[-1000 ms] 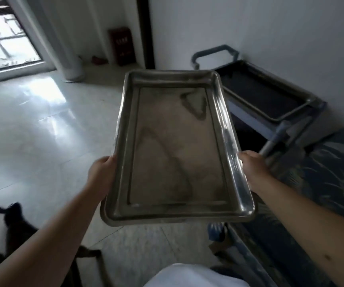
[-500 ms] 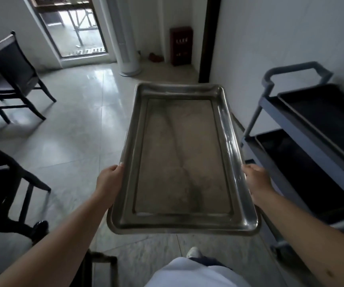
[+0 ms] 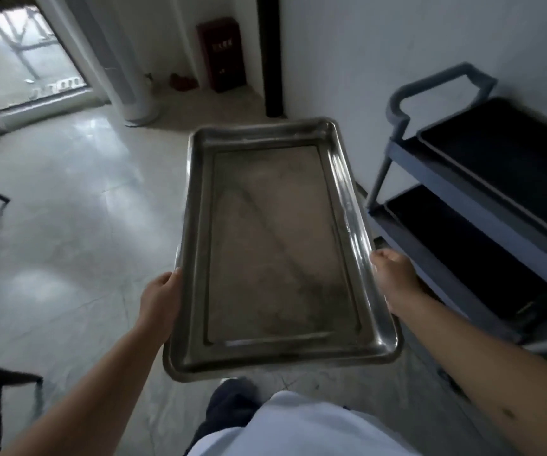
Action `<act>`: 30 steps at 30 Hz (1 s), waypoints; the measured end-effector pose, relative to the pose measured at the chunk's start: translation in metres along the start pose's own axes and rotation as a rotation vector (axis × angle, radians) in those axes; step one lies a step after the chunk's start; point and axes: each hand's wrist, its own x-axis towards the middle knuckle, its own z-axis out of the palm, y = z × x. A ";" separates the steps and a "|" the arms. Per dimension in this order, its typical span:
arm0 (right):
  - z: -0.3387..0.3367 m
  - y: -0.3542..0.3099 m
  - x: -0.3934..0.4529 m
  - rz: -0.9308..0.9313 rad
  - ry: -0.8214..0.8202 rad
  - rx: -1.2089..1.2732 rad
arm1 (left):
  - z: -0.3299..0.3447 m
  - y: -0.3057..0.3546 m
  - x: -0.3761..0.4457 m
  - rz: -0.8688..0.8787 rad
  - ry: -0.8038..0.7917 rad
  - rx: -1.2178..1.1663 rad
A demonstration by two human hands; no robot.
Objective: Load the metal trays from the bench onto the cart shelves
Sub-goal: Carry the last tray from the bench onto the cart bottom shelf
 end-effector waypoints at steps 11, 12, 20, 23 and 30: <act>0.061 0.033 -0.031 0.174 0.408 0.143 | 0.028 0.029 0.154 0.161 -0.364 0.140; 0.065 0.037 -0.038 0.191 0.451 0.148 | 0.031 0.032 0.162 0.183 -0.399 0.161; 0.069 0.075 -0.113 0.349 0.713 0.209 | 0.084 0.059 0.179 0.287 -0.698 0.319; 0.058 0.093 -0.135 0.444 0.791 0.187 | 0.112 0.061 0.164 0.326 -0.773 0.383; 0.035 0.137 -0.160 0.585 0.824 0.316 | 0.167 0.052 0.126 0.370 -0.839 0.490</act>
